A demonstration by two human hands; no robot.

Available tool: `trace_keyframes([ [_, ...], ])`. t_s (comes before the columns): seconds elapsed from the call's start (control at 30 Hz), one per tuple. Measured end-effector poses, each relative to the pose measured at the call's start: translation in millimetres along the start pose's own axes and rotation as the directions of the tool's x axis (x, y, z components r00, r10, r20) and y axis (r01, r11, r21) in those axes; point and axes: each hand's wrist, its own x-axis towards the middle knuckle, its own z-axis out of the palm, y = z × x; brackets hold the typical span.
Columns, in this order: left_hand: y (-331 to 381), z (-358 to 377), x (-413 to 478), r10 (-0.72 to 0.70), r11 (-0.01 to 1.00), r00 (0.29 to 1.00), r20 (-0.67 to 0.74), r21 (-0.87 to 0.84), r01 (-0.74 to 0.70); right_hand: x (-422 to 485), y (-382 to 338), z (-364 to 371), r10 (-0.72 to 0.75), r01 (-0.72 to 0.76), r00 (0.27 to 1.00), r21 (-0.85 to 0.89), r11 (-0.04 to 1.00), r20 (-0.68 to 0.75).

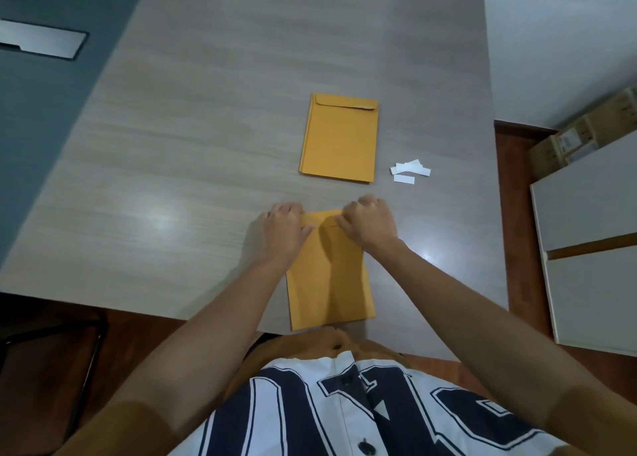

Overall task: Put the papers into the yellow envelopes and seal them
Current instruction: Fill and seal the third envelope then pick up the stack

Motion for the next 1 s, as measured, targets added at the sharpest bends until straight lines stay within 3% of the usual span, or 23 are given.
trace_keyframes([
  [0.27,1.9,-7.2,27.7,-0.102,0.995,0.987,0.120,0.023,0.100,24.4,-5.6,-3.5,-0.095,0.083,0.990,0.111,0.990,0.103],
  [0.47,2.9,-22.6,38.1,-0.059,0.996,0.951,0.304,0.087,0.034,34.0,-5.3,-11.4,-0.117,0.087,0.969,0.144,0.986,0.216],
  [0.63,-9.5,-43.4,54.6,-0.026,0.949,0.887,0.461,-0.269,0.167,45.1,6.7,-23.5,-0.066,-0.083,0.945,0.431,0.899,0.321],
  [0.8,-7.6,-76.3,90.6,-0.034,0.776,0.943,0.331,-0.586,0.234,70.7,22.1,-53.6,0.136,-0.209,0.978,0.675,0.707,0.160],
  [0.9,5.5,-89.2,124.6,-0.058,0.692,0.962,0.268,-0.684,0.232,97.3,36.4,-75.5,0.228,-0.193,0.972,0.716,0.671,0.048],
  [1.0,21.0,-97.8,165.5,-0.073,0.620,0.963,0.258,-0.745,0.246,127.9,55.5,-90.9,0.293,-0.222,0.956,0.723,0.655,0.028],
])
